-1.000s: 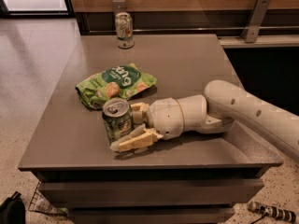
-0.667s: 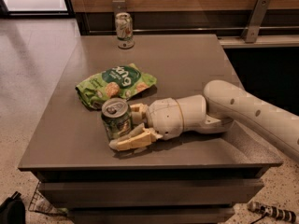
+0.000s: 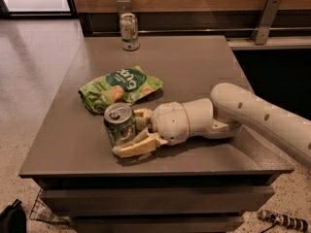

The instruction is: Pick green can

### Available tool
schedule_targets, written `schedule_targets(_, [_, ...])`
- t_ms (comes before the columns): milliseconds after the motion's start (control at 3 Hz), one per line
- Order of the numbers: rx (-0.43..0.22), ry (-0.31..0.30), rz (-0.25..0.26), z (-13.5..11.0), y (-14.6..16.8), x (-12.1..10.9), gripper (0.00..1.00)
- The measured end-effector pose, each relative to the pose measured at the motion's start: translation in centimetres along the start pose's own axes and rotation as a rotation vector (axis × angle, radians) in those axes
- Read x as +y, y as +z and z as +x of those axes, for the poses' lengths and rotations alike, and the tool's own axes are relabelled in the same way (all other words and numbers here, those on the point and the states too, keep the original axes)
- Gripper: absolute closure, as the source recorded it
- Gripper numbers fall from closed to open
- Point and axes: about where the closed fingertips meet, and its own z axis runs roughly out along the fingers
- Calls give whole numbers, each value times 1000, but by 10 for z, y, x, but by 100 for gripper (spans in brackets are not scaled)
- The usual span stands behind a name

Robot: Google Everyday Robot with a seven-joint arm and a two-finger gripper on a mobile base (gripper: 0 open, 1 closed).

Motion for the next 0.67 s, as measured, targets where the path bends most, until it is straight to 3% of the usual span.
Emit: schedule_targets(667, [2,-77,22,-58,-34,-2,100])
